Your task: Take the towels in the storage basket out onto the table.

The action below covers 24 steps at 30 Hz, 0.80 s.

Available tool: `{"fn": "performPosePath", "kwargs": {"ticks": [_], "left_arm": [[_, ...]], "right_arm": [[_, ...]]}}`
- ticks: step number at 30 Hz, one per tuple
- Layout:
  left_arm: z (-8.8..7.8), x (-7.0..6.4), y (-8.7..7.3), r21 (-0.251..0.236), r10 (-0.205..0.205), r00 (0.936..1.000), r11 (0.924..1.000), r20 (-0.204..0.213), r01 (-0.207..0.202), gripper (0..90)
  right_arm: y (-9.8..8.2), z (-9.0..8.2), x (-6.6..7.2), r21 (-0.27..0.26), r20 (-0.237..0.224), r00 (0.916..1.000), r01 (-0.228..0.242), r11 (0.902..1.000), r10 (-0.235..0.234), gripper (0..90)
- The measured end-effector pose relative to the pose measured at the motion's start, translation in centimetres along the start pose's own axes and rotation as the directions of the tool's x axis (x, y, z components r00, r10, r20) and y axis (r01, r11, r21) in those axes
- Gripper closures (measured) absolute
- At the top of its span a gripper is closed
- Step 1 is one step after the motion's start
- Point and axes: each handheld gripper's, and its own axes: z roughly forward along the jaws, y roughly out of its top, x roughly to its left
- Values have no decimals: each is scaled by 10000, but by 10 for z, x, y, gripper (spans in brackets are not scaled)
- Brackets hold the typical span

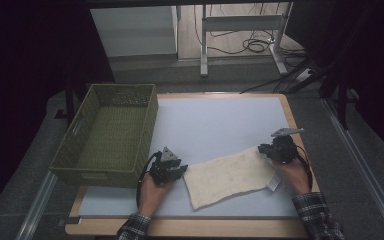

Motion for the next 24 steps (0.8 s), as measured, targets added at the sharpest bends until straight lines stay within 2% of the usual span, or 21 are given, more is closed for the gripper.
{"fn": "performPosePath", "kwargs": {"ticks": [2, 4, 6, 7, 9, 10, 12, 13, 14, 15, 16, 17, 20, 23, 24], "left_arm": [[1, -1, 0, 57, 162, 9996, 9999, -219, -161, 566], [2, -1, 1, 97, 154, 9993, 9998, -334, -151, 545], [2, 3, 1, 130, -141, 9998, 9998, -164, 143, 510], [2, 3, 1, 130, -141, 9998, 9998, -164, 143, 509], [3, 2, 1, 141, -52, 9997, 9999, -239, 56, 508], [3, 1, 1, 147, -36, 9995, 9999, -299, 41, 502], [3, 2, 1, 146, -77, 9995, 9999, -309, 81, 487], [3, 2, 1, 145, -82, 9995, 9999, -307, 87, 487], [3, 2, 1, 145, -79, 9995, 9999, -307, 84, 487], [3, 2, 1, 138, -111, 9995, 9998, -302, 116, 487], [3, 2, 0, 141, -108, 9995, 9998, -301, 113, 487], [3, 2, 0, 140, -106, 9995, 9998, -302, 110, 487], [3, 2, 0, 124, -91, 9995, 9999, -306, 95, 486], [3, 2, 0, 114, -104, 9995, 9999, -299, 107, 486], [3, 2, 0, 115, -106, 9995, 9999, -295, 109, 486]], "right_arm": [[-4, -7, 1, 33, -305, 9995, 10, 10000, -9, 679], [-6, -9, 2, -1, -307, 9995, 82, 10000, -82, 663], [-12, -15, 7, -4, -460, 9989, 80, 10000, -80, 601], [-12, -15, 7, -4, -460, 9989, 80, 10000, -80, 601], [-15, -19, 10, -101, -630, 9979, 106, 9999, -113, 539], [-17, -21, 13, -161, -639, 9978, 149, 9998, -159, 487], [-21, -25, 21, -118, -357, 9988, 343, 9993, -347, 436], [-25, -28, 30, -96, -390, 9976, 576, 9983, -579, 416], [-25, -28, 30, -96, -390, 9976, 576, 9983, -579, 416], [-27, -29, 34, -32, -488, 9965, 680, 9977, -681, 415], [-31, -31, 44, 22, -487, 9939, 987, 9951, -985, 403], [-31, -31, 44, 22, -487, 9939, 987, 9951, -985, 403], [-35, -32, 57, 107, -857, 9889, 1231, 9923, -1218, 375], [-39, -31, 70, 4, -748, 9861, 1486, 9889, -1482, 343], [-39, -30, 73, 33, -872, 9847, 1515, 9884, -1507, 344]]}}
